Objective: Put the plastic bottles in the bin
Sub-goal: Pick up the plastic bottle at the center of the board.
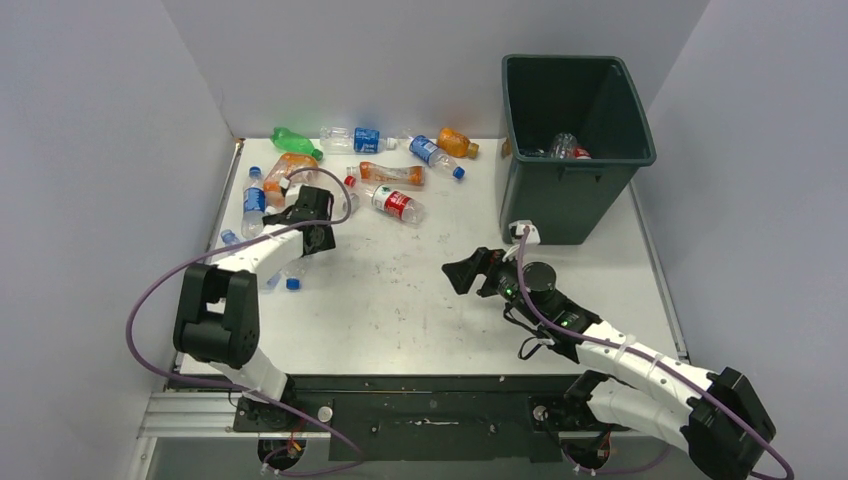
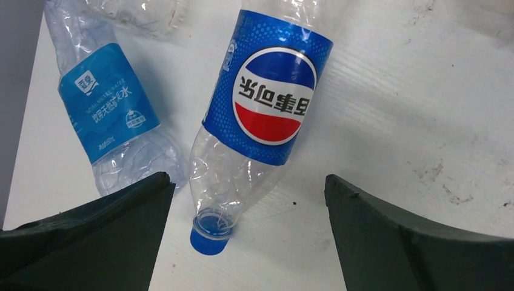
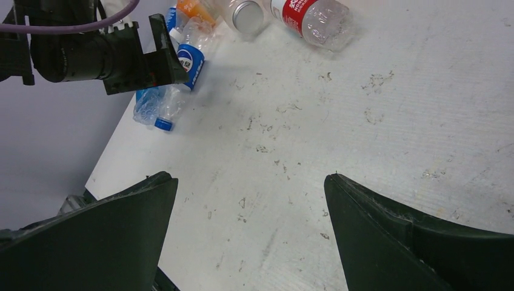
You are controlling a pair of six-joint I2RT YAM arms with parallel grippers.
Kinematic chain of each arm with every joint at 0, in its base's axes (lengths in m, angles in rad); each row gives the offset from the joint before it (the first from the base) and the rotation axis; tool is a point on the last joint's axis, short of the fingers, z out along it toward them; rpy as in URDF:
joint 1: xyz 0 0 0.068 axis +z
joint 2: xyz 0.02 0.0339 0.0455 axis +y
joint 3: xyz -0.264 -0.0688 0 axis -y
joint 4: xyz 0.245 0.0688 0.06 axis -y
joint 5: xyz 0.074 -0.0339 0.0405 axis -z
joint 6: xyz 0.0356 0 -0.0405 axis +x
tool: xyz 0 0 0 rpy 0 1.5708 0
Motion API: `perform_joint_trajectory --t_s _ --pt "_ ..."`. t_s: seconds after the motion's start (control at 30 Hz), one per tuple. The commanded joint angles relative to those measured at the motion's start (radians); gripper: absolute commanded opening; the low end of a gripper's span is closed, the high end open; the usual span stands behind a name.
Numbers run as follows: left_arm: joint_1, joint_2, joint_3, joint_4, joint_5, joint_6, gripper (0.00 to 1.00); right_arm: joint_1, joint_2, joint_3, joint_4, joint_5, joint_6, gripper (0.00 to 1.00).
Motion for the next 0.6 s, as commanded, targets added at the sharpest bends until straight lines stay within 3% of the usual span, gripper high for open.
perform_joint_trajectory --t_s 0.0,0.23,0.33,0.57 --pt "0.025 0.067 0.075 0.048 -0.042 0.005 0.96 0.016 -0.022 -0.002 0.064 0.024 0.021 0.96" --pt "0.079 0.107 0.032 0.139 0.038 0.025 1.0 0.038 -0.016 0.007 0.066 0.056 0.012 0.96" --pt "0.079 0.108 0.01 0.175 0.086 0.044 0.9 0.041 -0.013 0.009 0.065 0.057 0.01 0.96" --pt "0.076 0.128 0.001 0.192 0.121 0.081 0.78 0.045 -0.037 0.007 0.05 0.07 0.007 0.96"
